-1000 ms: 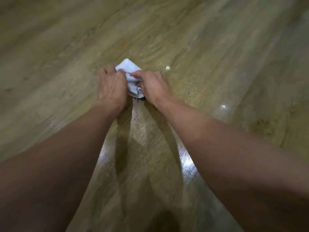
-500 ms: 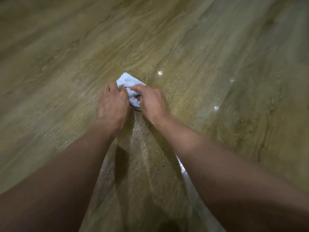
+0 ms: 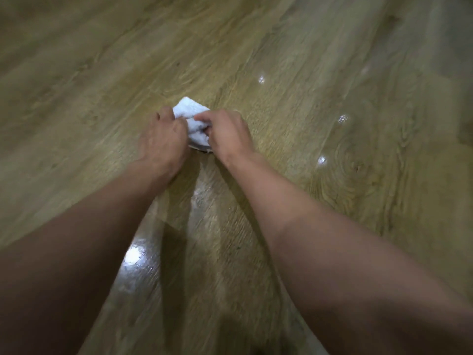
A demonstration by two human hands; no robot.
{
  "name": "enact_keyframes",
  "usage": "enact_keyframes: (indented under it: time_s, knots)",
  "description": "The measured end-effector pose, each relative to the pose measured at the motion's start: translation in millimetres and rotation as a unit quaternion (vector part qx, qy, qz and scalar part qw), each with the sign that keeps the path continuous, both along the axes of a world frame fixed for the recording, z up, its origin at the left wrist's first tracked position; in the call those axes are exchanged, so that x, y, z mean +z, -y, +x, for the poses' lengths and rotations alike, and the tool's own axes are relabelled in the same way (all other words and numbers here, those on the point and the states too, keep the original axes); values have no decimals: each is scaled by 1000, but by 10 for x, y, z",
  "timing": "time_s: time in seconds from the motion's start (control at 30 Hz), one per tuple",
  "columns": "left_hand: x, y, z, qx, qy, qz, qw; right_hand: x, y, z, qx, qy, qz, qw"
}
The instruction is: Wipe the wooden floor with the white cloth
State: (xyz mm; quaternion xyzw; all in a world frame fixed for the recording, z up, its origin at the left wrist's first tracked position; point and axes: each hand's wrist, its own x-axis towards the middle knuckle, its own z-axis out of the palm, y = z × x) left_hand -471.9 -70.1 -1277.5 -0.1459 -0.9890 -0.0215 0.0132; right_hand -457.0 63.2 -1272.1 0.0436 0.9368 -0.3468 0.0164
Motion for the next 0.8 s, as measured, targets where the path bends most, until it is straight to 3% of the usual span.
enact_keyframes:
  time_s: [0.13,0.27,0.4,0.53,0.6,0.67,0.8]
  knots:
    - [3,52,-167,11,-1,24,1000,66,70,-68,3,-14,-49,999]
    - [-9,-294,143,-35,-16,56,998,23,-424,385,75,-52,26,995]
    - [-22,-601,30,-75,-10,31,997,-34,-806,154,17,-16,90,996]
    - [57,-577,-345,-62,17,-19,998,-32,-468,-88,-45,-36,15,998]
    - [89,-557,-251,-73,3,-14,997,-71,-463,88,-23,-57,-15,998]
    - [82,-635,-44,-85,-20,6,996,-111,-675,333,18,-65,17,998]
    - [56,-933,222,-147,-23,-14,989,-95,-1151,355,-7,-45,62,997]
